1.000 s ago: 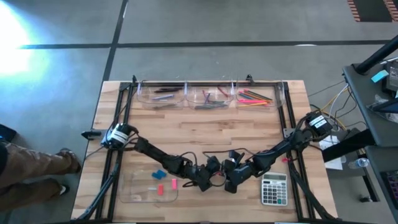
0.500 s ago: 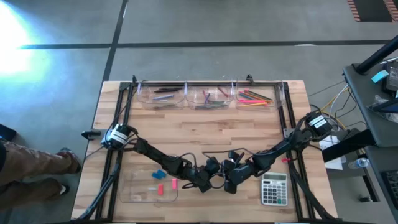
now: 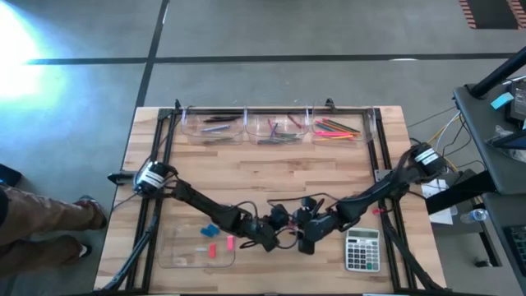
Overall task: Sort crayons/erasers/pens/pencils in bins
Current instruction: Put the orange eraser into the bottom transparent bin
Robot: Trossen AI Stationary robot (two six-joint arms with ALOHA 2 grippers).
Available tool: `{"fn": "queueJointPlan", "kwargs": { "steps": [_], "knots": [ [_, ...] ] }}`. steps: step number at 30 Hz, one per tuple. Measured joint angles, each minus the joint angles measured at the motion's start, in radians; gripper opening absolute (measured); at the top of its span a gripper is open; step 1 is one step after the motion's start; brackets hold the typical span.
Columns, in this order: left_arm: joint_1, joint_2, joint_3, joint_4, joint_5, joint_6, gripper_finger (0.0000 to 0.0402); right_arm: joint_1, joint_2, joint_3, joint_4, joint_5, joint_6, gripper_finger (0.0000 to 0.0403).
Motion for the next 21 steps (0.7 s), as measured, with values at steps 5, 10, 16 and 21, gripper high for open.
{"fn": "queueJointPlan", "kwargs": {
  "steps": [5,10,16,21],
  "knots": [
    [-0.003,-0.082,-0.005,-0.106,-0.050,-0.032,0.0006,0.007,-0.117,0.045,-0.179,0.043,-0.002,0.0209],
    [-0.014,-0.224,-0.006,-0.215,-0.051,-0.211,0.0006,0.027,-0.245,0.037,-0.225,0.150,-0.045,0.0202],
    [-0.022,-0.436,-0.004,-0.420,-0.023,-0.568,0.0006,0.037,-0.356,-0.009,-0.235,0.237,-0.052,0.0190],
    [-0.080,-0.617,-0.023,-0.634,0.055,-0.836,0.0006,0.037,-0.365,-0.019,-0.238,0.246,-0.052,0.0185]
  ]
}}
